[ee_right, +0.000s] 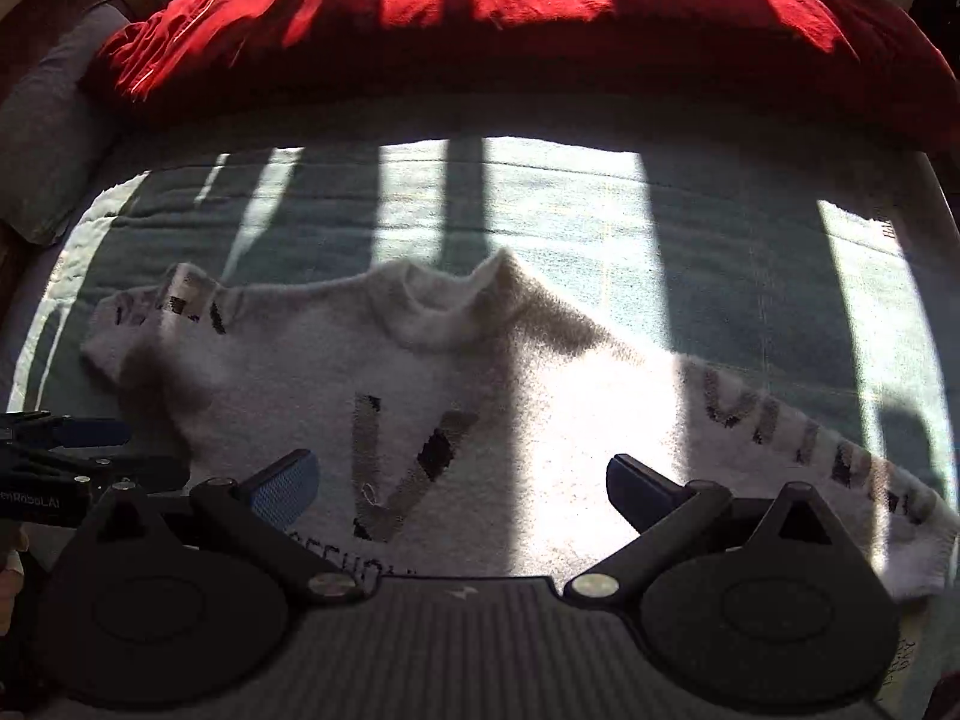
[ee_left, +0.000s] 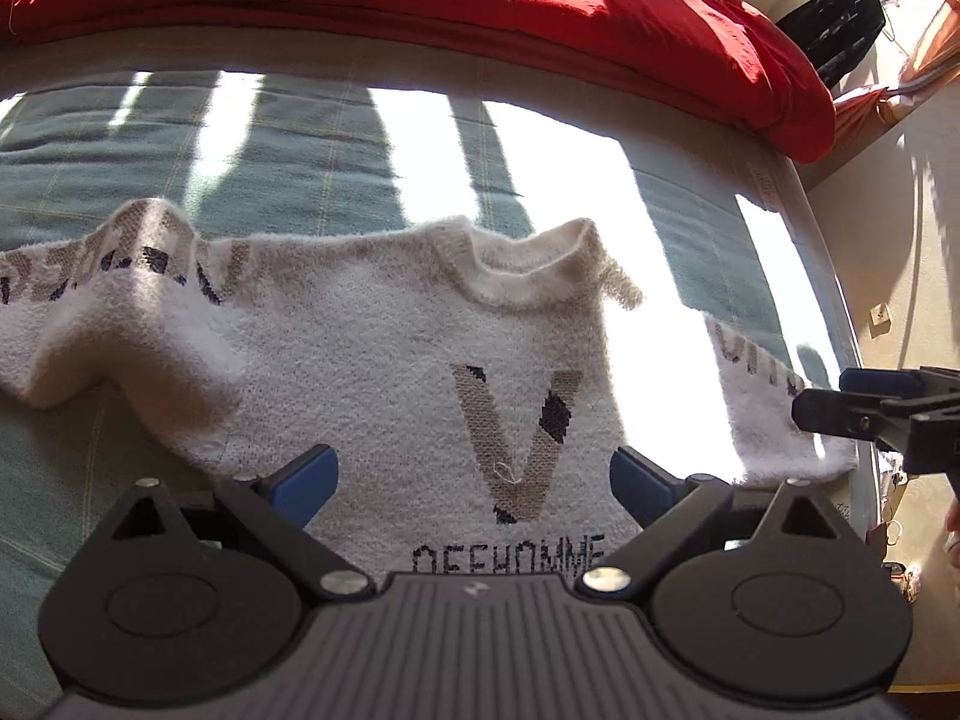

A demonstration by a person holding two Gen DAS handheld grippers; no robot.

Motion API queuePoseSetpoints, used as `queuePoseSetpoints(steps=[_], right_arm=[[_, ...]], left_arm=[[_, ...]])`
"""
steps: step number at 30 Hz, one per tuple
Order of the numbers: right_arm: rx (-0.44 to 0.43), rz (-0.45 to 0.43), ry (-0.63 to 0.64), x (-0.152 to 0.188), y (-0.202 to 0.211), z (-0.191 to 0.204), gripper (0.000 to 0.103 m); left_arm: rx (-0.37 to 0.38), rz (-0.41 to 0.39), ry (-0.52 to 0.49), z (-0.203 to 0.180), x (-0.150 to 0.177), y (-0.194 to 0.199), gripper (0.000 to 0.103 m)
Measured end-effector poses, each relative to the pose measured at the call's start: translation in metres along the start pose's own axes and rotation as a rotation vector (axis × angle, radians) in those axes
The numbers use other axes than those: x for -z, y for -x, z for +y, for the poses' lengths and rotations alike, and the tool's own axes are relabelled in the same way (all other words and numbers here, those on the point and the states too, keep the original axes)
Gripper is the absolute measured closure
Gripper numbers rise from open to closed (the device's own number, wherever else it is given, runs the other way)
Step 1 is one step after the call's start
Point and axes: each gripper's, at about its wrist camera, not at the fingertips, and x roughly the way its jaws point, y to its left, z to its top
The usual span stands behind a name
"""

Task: Fold clothes

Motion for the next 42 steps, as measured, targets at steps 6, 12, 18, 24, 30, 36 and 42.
queuePoseSetpoints(steps=[6,12,18,24,30,36,42], right_arm=[[0.067,0.067,-0.043,0.043,-0.016,-0.008,0.000],[0.093,0.131,-0.151,0.070,-0.039,-0.023,0.000],[0.086,0.121,-0.116,0.072,-0.052,-0.025,0.000],[0.068,0.094,-0.084,0.056,-0.064,-0.030,0.000],[0.027,-0.019,0.126,0.017,-0.068,-0.036,0.000],[-0.022,-0.043,0.295,-0.048,-0.114,-0.064,0.016],[-0.139,-0.012,0.481,-0.087,-0.176,-0.072,0.019]], left_arm=[[0.067,0.006,-0.046,0.004,-0.035,-0.065,0.006],[0.148,-0.004,-0.040,0.009,-0.065,-0.124,0.006],[0.214,-0.011,-0.039,0.015,-0.091,-0.181,0.006],[0.155,-0.062,0.057,0.044,-0.099,-0.195,0.009],[0.194,-0.136,0.055,0.043,-0.090,-0.158,0.008],[0.227,-0.122,0.002,0.036,-0.073,-0.159,0.008],[0.318,-0.092,-0.042,0.038,-0.069,-0.170,0.008]])
